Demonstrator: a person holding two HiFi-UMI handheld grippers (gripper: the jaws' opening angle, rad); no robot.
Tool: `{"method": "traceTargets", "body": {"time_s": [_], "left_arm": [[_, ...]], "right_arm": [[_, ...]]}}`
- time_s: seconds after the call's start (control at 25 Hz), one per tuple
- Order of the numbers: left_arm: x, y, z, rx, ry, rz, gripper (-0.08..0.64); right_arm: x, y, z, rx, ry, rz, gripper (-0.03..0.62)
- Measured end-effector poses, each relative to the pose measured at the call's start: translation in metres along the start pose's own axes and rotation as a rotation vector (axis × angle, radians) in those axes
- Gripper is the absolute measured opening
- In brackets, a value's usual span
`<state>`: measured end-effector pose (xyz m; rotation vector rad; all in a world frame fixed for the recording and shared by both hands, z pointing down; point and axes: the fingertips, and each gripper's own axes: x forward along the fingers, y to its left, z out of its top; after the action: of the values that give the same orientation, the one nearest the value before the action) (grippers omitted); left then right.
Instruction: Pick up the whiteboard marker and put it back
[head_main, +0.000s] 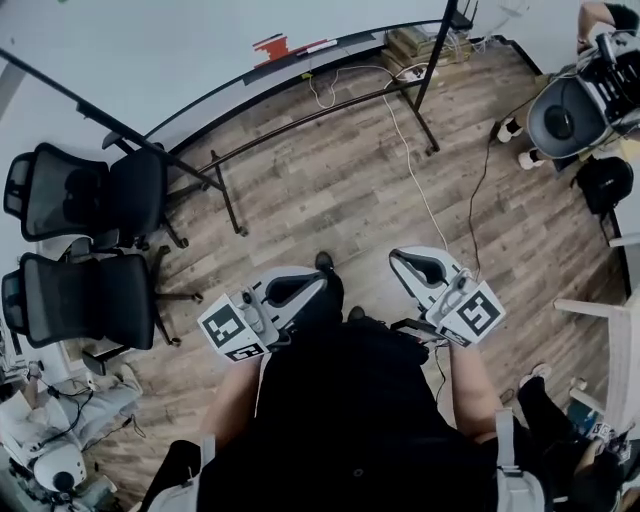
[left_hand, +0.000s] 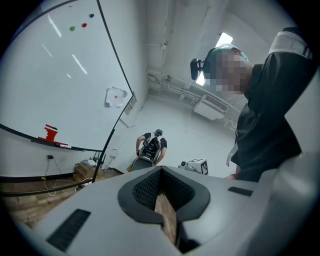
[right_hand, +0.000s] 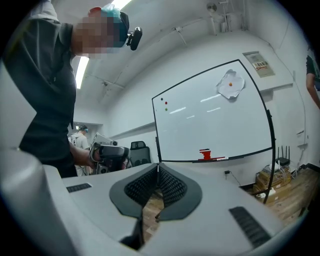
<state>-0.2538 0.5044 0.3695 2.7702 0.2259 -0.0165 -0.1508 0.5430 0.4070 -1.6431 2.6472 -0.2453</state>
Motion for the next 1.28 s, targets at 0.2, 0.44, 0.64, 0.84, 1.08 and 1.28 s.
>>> {"method": "traceTargets", "body": {"time_s": [0.2, 0.44, 0.64, 0.84, 1.08, 1.28], "left_arm": [[0.019, 0.044, 0.024, 0.002, -0.041, -0.030, 0.011], [0.021, 0.107, 0.054, -0.016, -0.047, -0.052, 0.011], [0.018, 0.153, 0.069, -0.043, -0.054, -0.073, 0.011], [0.019, 0.187, 0.079, -0.072, -0.060, -0.119, 0.011], [0.021, 0.225, 0.078, -0.103, -0.073, -0.131, 0.012], [0.027, 0.248, 0.072, -0.136, -0.059, -0.113, 0.011]], "right_arm": [[0.032, -0.026, 0.008, -0.001, 0.042, 0.027, 0.021], [0.091, -0.068, 0.033, -0.017, 0.038, 0.015, 0.020], [0.137, -0.090, 0.038, -0.027, 0.066, 0.018, 0.020], [0.178, -0.110, 0.046, -0.047, 0.099, -0.004, 0.020], [0.206, -0.125, 0.043, -0.055, 0.136, -0.004, 0.020], [0.220, -0.142, 0.032, -0.020, 0.153, 0.010, 0.020]]}}
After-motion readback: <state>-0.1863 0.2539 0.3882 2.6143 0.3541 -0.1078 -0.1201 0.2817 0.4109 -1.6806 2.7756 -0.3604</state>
